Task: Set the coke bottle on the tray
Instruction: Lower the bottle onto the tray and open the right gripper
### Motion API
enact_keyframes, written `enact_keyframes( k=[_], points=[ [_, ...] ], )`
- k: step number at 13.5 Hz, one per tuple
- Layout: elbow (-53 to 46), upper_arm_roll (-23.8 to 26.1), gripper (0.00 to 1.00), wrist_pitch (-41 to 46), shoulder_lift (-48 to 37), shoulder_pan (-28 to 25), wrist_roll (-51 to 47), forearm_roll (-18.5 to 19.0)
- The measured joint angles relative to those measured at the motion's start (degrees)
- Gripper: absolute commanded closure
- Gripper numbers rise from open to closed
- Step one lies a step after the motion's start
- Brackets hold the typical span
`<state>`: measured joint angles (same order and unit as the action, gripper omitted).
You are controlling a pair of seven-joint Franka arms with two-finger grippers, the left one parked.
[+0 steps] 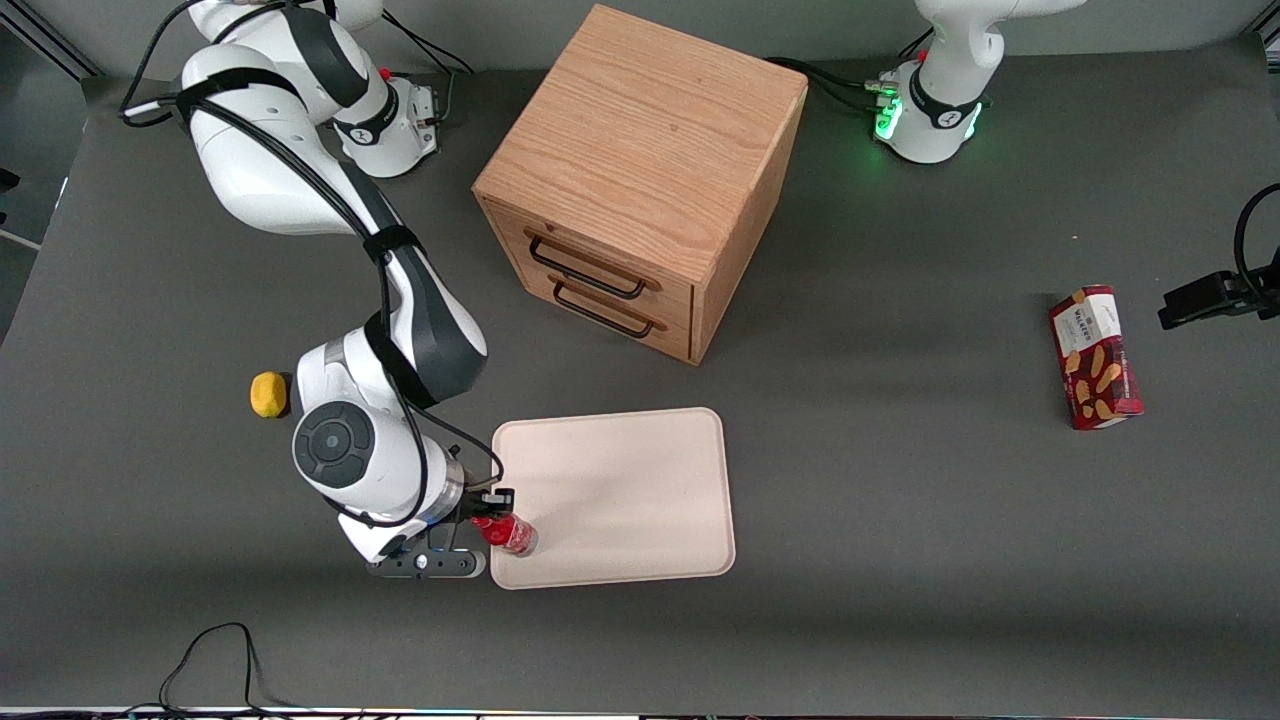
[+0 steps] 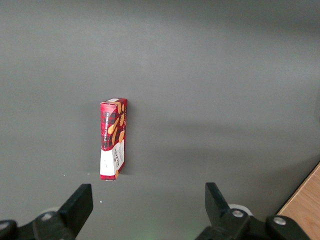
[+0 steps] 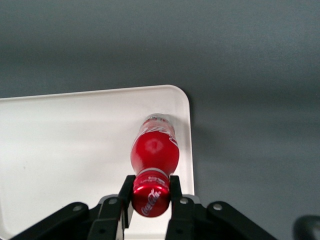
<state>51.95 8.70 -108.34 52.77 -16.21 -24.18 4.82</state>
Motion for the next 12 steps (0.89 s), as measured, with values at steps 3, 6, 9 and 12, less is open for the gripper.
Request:
enact_keyframes(
  k=[3,6,9,12],
  points=[
    [-0.21,0.0,1.0,-0.61,0.22,0.0,-0.02,0.01],
    [-0.24,0.0,1.0,-0.64,0.22,0.0,-0.02,0.01],
    [-0.24,0.0,1.0,-0.64,0.34,0.0,-0.03,0.01],
    [-0.24,0.0,0.84,-0.64,0.48,0.0,-0.03,0.01]
  ],
)
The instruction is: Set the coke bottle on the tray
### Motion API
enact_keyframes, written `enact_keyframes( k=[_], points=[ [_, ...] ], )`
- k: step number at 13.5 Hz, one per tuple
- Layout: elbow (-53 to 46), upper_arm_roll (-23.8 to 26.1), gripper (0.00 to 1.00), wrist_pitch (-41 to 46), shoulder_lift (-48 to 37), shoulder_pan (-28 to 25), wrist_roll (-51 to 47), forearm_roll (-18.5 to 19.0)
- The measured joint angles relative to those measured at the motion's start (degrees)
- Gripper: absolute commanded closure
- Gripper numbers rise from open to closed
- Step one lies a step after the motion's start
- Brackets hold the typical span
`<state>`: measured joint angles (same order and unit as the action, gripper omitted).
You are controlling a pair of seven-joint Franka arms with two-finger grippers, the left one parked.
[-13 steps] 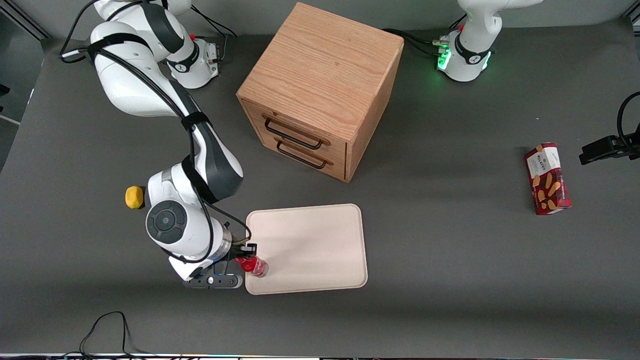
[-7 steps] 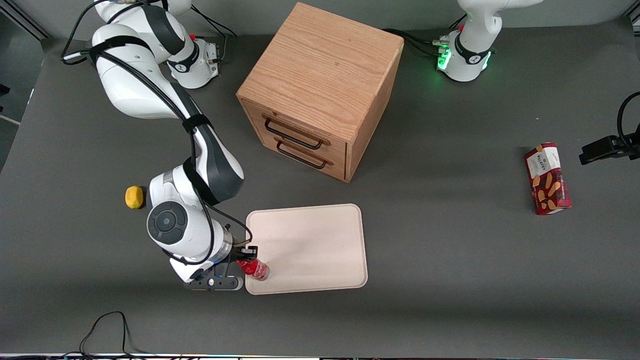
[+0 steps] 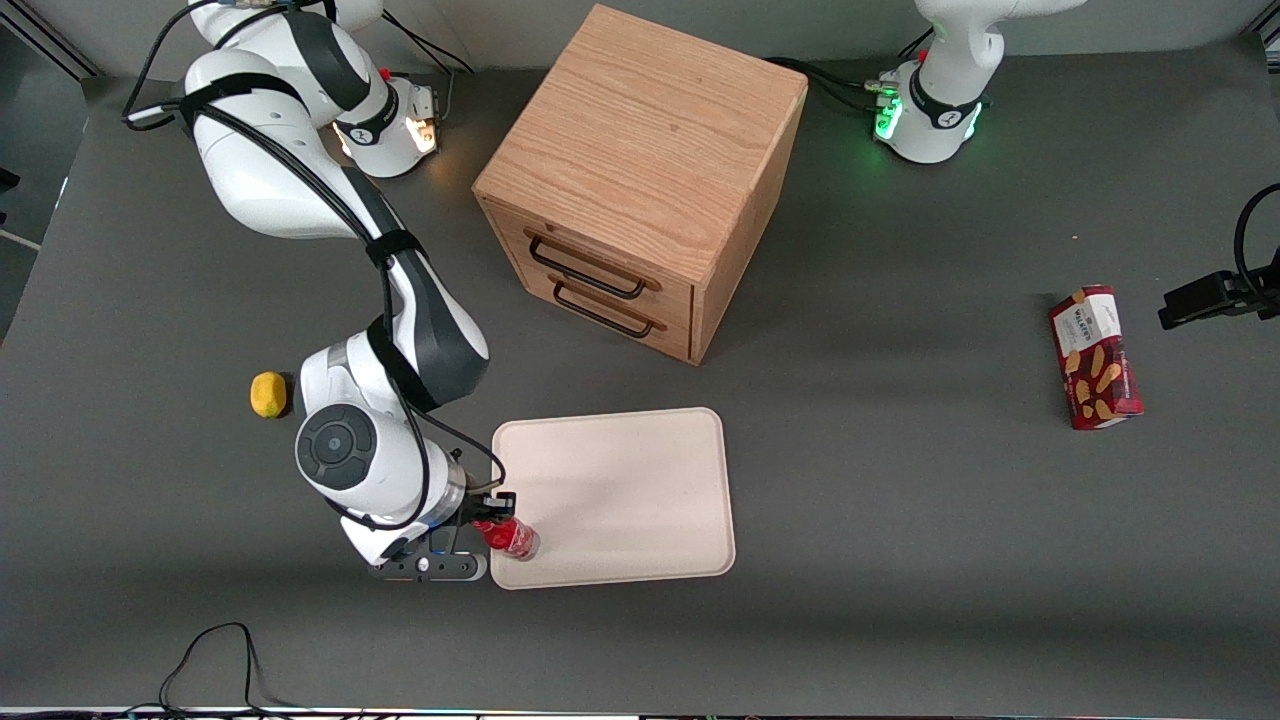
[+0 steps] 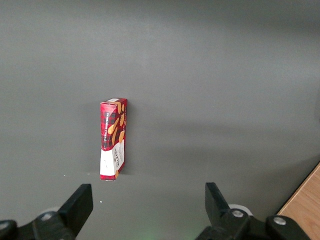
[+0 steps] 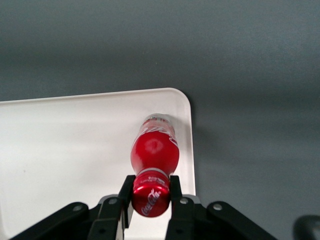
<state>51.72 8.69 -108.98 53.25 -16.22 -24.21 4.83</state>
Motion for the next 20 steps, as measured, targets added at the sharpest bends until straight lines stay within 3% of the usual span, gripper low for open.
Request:
enact_keyframes(
  k=[1,2,3,4,20],
  points=[
    [0.0,-0.02,0.65,-0.02,0.07,0.0,-0.01,0.0],
    [0.0,-0.05,0.31,-0.08,0.13,0.0,-0.02,0.0],
    [0.0,-0.07,0.09,-0.23,0.16,0.0,-0.02,0.03],
    [-0.06,-0.07,0.0,-0.5,0.15,0.0,-0.02,0.04],
    [-0.11,-0.07,0.0,-1.2,0.15,0.0,-0.05,0.79]
  ],
)
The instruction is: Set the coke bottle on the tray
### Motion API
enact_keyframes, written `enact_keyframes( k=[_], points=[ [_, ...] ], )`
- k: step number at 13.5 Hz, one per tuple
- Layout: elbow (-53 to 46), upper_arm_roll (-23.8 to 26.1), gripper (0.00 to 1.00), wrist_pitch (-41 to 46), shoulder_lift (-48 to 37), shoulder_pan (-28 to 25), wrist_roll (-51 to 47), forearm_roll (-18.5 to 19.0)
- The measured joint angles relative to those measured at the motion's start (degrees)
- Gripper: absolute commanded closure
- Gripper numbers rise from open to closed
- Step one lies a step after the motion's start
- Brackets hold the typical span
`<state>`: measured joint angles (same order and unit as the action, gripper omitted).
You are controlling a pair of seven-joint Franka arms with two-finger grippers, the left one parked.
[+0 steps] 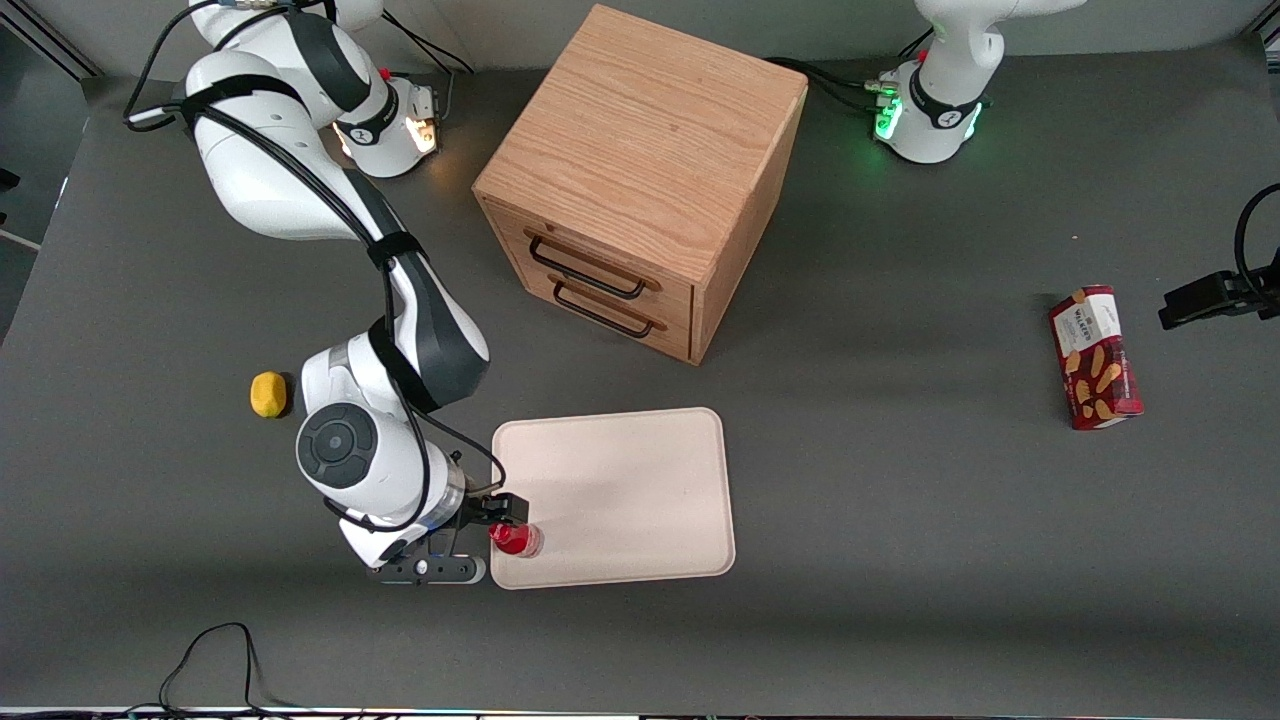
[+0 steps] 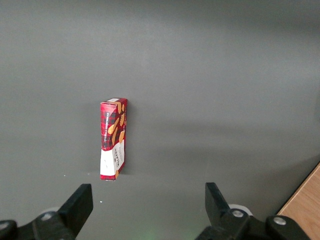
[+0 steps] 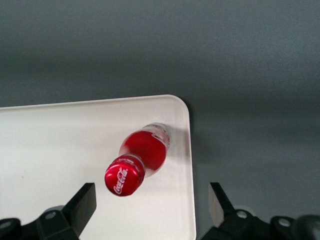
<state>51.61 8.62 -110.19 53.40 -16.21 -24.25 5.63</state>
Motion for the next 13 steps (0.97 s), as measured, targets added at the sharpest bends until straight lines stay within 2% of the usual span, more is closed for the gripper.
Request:
enact_keyframes(
  k=[4,8,10,13],
  points=[
    [-0.87,0.0,0.0,1.41,-0.34,0.01,-0.06,0.0],
    [-1.16,-0.14,0.0,11.77,-4.91,0.89,-0.08,-0.03],
    [2.77,-0.2,0.0,14.54,-9.71,2.9,-0.07,-0.68],
    [14.62,-0.23,0.0,14.96,-19.18,7.02,1.36,-2.78]
  ],
)
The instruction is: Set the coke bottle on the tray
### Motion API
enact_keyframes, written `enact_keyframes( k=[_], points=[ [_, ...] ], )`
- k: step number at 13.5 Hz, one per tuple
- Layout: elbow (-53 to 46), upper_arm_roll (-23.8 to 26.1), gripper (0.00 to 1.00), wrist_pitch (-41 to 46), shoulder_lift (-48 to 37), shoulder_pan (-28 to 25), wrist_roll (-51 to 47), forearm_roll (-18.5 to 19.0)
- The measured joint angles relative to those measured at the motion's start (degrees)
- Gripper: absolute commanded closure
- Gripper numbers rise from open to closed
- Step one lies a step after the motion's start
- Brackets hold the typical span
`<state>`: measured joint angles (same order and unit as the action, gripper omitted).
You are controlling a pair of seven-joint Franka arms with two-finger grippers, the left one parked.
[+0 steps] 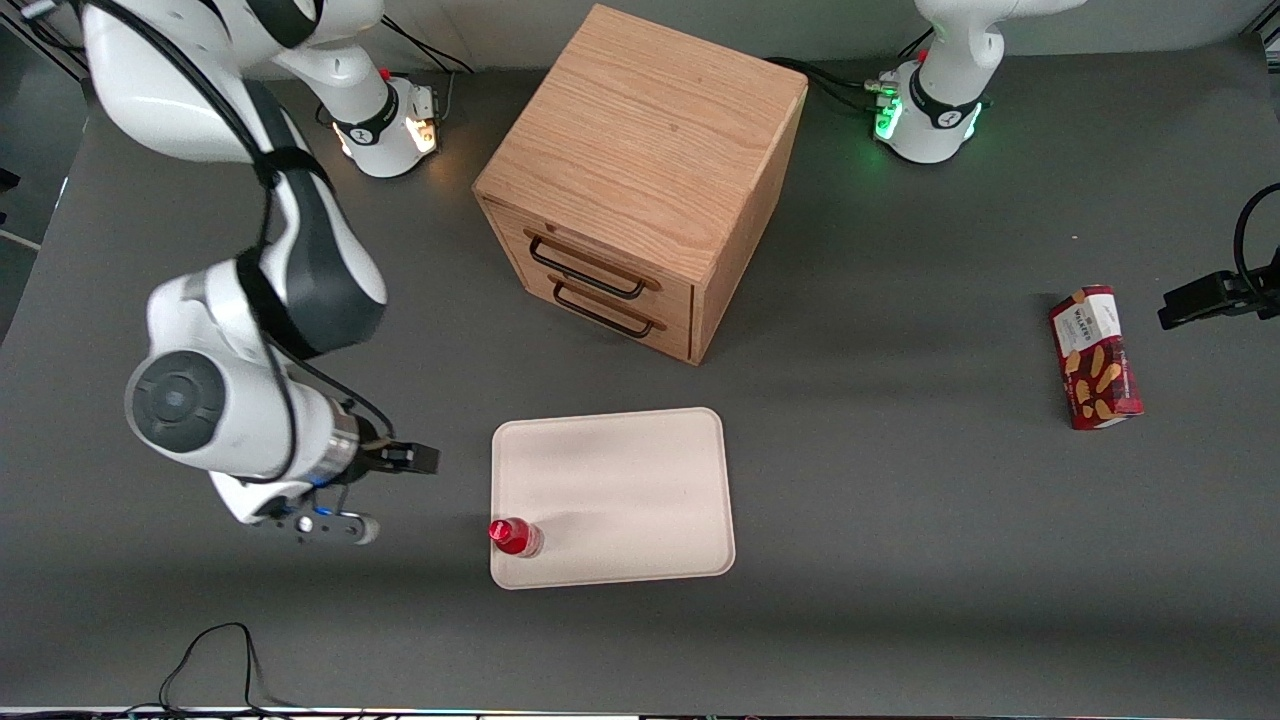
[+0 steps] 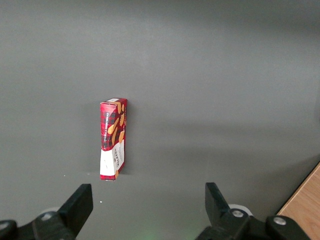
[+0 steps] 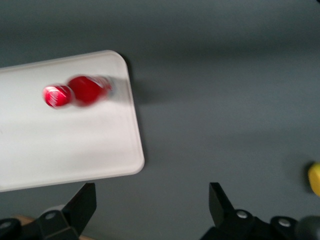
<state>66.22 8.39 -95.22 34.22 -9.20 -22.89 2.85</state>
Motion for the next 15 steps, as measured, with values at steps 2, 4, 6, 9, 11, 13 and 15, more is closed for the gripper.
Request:
enact_keyframes(
  k=[2,4,6,9,11,13,15],
  points=[
    [8.08,-0.19,0.0,0.25,-6.01,1.41,2.36,-1.16],
    [16.02,-1.78,0.0,0.5,-12.69,1.38,4.69,-2.28],
    [22.72,-5.36,0.0,0.9,-19.46,1.01,9.39,-4.32],
    [32.3,-11.17,0.0,0.99,-29.52,-0.11,14.52,-5.24],
    [36.99,-14.63,0.0,1.2,-34.98,-1.64,17.26,-5.29],
    [39.84,-16.34,0.0,3.45,-39.2,-2.16,20.67,-5.25],
    [40.68,-16.9,0.0,5.54,-41.39,-2.14,22.31,-4.53]
  ],
)
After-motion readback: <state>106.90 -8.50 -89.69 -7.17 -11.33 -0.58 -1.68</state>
